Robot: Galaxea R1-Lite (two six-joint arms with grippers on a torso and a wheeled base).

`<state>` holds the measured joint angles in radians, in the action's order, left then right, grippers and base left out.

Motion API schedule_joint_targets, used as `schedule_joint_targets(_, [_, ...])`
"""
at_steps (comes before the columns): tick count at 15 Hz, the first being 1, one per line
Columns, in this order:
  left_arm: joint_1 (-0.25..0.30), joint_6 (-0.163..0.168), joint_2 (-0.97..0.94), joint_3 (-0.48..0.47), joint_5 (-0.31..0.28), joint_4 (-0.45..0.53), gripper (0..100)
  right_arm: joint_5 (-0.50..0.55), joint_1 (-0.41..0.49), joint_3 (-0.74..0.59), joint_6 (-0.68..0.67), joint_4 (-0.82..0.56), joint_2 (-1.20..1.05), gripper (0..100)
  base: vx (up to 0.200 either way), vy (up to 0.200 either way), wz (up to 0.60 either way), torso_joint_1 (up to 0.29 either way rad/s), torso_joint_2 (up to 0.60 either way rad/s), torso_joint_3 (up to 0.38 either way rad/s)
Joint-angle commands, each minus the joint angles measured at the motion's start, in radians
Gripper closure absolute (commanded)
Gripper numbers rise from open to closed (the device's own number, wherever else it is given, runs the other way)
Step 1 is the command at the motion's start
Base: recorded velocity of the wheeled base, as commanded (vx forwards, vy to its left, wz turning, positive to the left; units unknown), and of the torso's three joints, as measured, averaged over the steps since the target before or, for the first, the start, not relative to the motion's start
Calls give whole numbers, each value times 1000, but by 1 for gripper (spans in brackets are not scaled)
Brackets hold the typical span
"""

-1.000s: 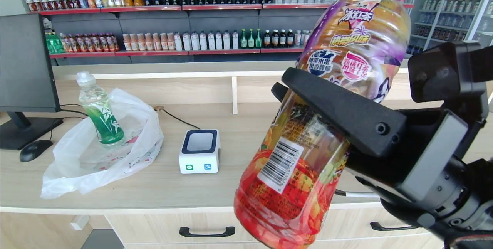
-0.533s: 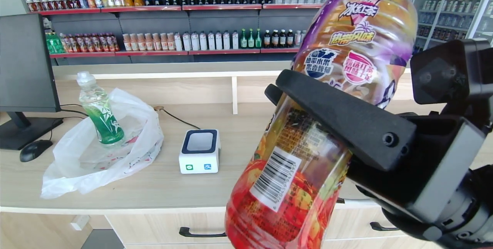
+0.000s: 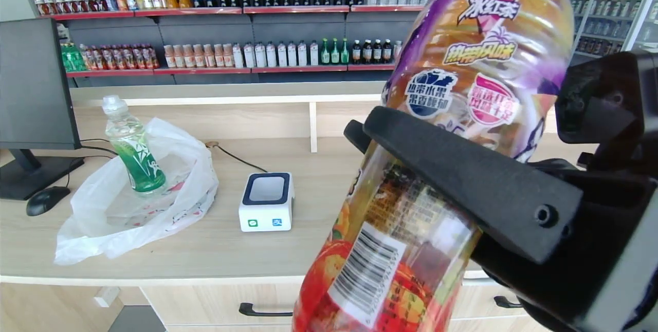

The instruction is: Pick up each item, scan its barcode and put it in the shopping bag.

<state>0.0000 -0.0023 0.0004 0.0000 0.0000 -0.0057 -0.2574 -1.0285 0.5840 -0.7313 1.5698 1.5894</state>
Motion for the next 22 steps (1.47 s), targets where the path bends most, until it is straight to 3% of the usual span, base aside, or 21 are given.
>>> schedule_joint_targets(1, [0,-1,0,0,0,0,0,-22,-24,-15,1,1,-15,100,0,0,0,0,0,0])
schedule_joint_targets(4, [0,-1,0,0,0,0,0,-39,10,-20,6,1,-8,100,0,0,0,0,0,0])
schedule_joint_targets(7, [0,-1,0,0,0,0,0,-39,123,-64,38,1,-8,100,0,0,0,0,0,0])
schedule_joint_targets(10, [0,-1,0,0,0,0,0,-39,133,-79,73,1,-34,100,0,0,0,0,0,0])
schedule_joint_targets(14, [0,-1,0,0,0,0,0,-37,283,-257,446,1,29,100,0,0,0,0,0,0])
schedule_joint_targets(16, [0,-1,0,0,0,0,0,-34,340,-240,559,1,55,100,0,0,0,0,0,0])
schedule_joint_targets(18, [0,-1,0,0,0,0,0,10,352,-243,570,1,66,100,0,0,0,0,0,0])
schedule_joint_targets(19, [0,-1,0,0,0,0,0,115,360,-234,601,1,100,100,0,0,0,0,0,0])
schedule_joint_targets(22, [0,-1,0,0,0,0,0,222,369,-204,652,1,156,100,0,0,0,0,0,0])
